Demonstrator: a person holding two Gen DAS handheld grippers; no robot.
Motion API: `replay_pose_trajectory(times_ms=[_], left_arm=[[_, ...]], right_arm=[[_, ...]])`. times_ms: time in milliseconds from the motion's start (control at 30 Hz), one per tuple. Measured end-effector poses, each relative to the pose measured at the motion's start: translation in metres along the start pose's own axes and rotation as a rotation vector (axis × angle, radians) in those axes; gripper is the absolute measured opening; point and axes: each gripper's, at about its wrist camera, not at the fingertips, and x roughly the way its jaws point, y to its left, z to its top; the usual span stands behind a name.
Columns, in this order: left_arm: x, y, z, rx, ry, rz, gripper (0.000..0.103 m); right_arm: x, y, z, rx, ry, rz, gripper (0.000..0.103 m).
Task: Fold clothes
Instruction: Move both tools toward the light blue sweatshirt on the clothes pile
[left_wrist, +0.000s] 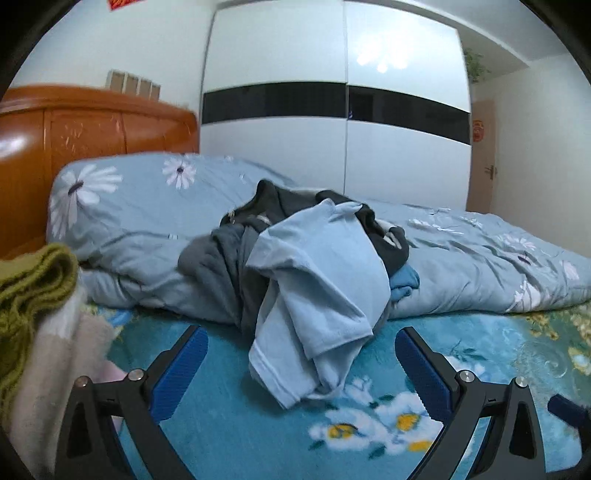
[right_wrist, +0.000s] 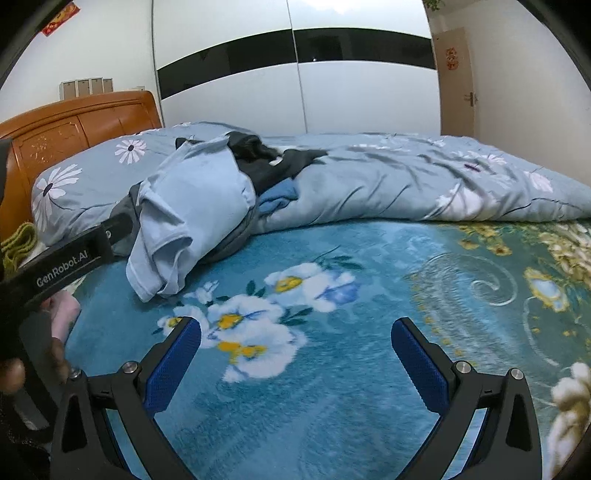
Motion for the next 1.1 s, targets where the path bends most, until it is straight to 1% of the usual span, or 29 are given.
replay_pose_trajectory(times_ms=[300, 433, 667, 833, 900, 1100], left_arm=[[-0.001, -0.003, 0.019, 0.110, -0.166, -0.010, 0.103], [-0.006, -0.004, 0.029, 0.108, -0.197, 0.000, 0.103], [-0.016, -0.002, 0.013, 0.099, -0.271, 0.045, 0.103], [-0.023, -0.001, 0.008, 0.125, -0.298, -0.018, 0.103], [-0.025, -0.002, 0.007, 0.126, -0.300, -0.028, 0.103], [-0.026, 0.003, 0.008, 0.129, -0.291, -0.092, 0.103]], right_arm=[[0.021, 0.009, 0.018, -0.007, -0.055, 0.001, 0.103], [0.020, 0.003, 0.024, -0.030, -0.088, 0.006, 0.103], [0.010, 0.001, 0.032, -0.054, -0.129, 0.008, 0.103], [0.008, 0.006, 0.035, -0.084, -0.116, 0.003, 0.103], [0.009, 0.008, 0.035, -0.091, -0.108, 0.006, 0.103], [0.016, 0.015, 0.035, -0.095, -0.080, 0.033, 0.103]])
